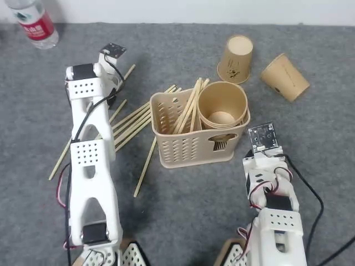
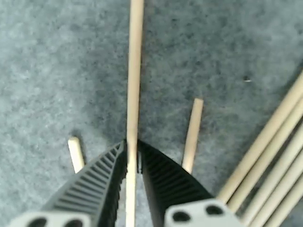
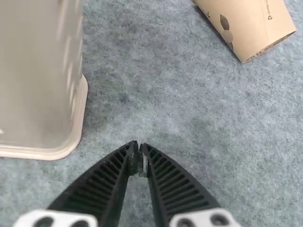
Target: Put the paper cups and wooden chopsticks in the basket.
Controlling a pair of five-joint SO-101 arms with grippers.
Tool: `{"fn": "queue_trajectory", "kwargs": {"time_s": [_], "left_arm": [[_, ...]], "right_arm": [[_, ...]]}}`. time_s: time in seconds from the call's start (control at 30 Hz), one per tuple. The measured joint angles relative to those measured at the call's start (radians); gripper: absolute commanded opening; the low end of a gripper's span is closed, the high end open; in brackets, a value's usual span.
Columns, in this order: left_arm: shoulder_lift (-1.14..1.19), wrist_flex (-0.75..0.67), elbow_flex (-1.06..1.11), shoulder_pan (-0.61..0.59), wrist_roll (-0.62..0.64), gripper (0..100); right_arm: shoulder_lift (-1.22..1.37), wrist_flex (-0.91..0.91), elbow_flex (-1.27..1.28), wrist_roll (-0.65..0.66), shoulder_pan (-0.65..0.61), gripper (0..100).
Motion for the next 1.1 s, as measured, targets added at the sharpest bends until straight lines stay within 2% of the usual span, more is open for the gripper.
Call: {"fn": "queue_trajectory", "kwargs": {"time_s": [0.13, 0.27, 0.43, 0.67, 0.9, 1.1], "left_arm": [[-0.087, 0.0, 0.101, -0.008, 0.017, 1], [-0.288, 0.0, 0.288, 0.017, 0.044, 1], [-0.651, 0.0, 0.629, 0.091, 0.055, 1], [-1.229, 0.0, 1.073, 0.262, 0.063, 1], [-1.665, -0.009, 1.292, 0.37, 0.244, 1], [-1.927, -0.06, 1.336, 0.493, 0.465, 1]], "right_arm": [[0.0, 0.0, 0.0, 0.0, 0.002, 1.5], [0.0, 0.0, 0.0, 0.0, 0.0, 1.5], [0.0, 0.0, 0.0, 0.0, 0.003, 1.5], [0.0, 0.0, 0.0, 0.0, 0.003, 1.5], [0.0, 0.0, 0.0, 0.0, 0.002, 1.5], [0.0, 0.0, 0.0, 0.0, 0.0, 1.5]]}}
